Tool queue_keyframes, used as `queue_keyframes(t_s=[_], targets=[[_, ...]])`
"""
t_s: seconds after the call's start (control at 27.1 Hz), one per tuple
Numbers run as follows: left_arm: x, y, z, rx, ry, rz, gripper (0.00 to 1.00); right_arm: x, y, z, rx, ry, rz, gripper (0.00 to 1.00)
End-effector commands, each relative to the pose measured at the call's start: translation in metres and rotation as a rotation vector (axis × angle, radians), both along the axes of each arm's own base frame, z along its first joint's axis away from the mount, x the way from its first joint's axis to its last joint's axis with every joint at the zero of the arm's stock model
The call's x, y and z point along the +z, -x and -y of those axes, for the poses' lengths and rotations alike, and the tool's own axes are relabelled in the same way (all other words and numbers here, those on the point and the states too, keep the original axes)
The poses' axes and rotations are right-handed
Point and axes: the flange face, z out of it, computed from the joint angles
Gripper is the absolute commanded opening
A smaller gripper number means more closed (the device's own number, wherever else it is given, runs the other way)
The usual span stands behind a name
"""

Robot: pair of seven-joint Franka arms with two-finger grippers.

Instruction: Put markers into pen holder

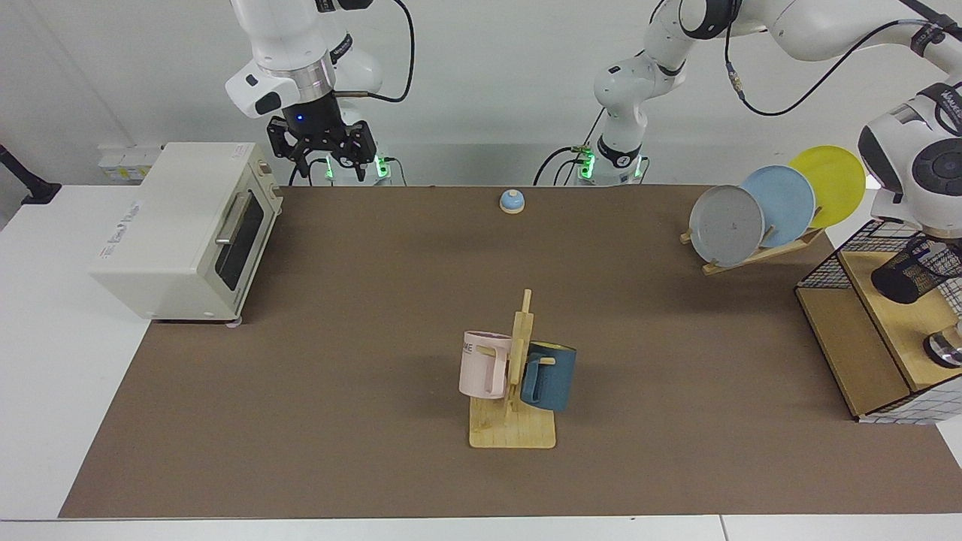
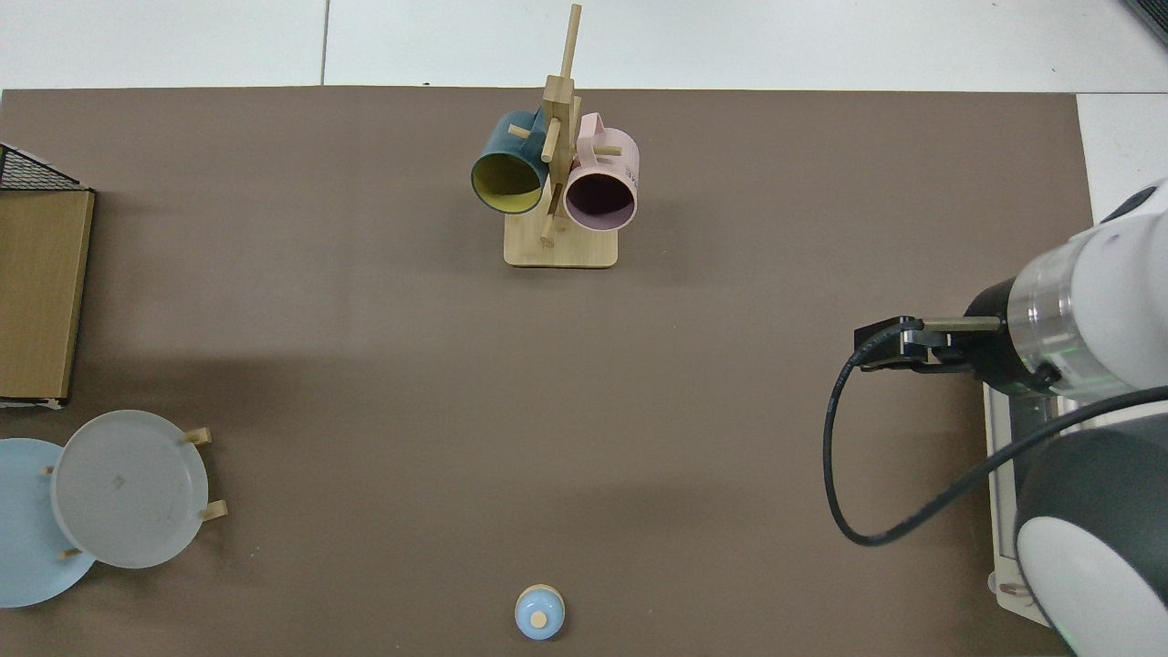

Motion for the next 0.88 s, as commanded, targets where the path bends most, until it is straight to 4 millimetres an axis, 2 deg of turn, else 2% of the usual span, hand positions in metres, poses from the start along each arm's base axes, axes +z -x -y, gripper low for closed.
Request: queue_keyframes(t_s=[0.0, 0.15, 0.18, 0.22, 0.33, 0.44, 0.52, 0.74, 0.85], targets=[[0.003, 0.007, 0.002, 0.011, 0.02, 0.01, 0.32, 0.001, 0.004, 0.001, 0.01, -0.013, 0.019, 1.0], [0.003, 0.007, 0.001, 0.018, 0.044, 0.017, 0.47, 0.001, 0.004, 0.001, 0.01, -0.013, 0.019, 1.0], [0.003, 0.007, 0.002, 0.015, 0.047, 0.019, 0.6, 0.0, 0.003, 0.001, 0.01, -0.012, 0.017, 1.0], [0.003, 0.006, 0.002, 0.014, 0.047, 0.021, 0.66, 0.001, 0.004, 0.001, 0.01, -0.013, 0.019, 1.0], [0.005, 0.005, 0.005, 0.009, 0.047, 0.024, 0.68, 0.0, 0.003, 0.002, 0.008, -0.012, 0.017, 1.0], [0.01, 0.003, 0.008, 0.004, 0.045, 0.034, 0.75, 0.0, 0.003, 0.003, 0.008, -0.014, 0.017, 1.0], [0.016, 0.002, 0.011, 0.002, 0.045, 0.045, 0.86, 0.0, 0.003, 0.003, 0.007, -0.012, 0.017, 1.0], [0.043, 0.006, 0.02, 0.007, 0.074, 0.101, 0.98, 0.0, 0.003, 0.005, 0.008, -0.012, 0.016, 1.0], [0.055, 0.01, 0.023, 0.008, 0.075, 0.121, 0.99, 0.0, 0.002, 0.008, 0.002, -0.012, 0.014, 1.0]])
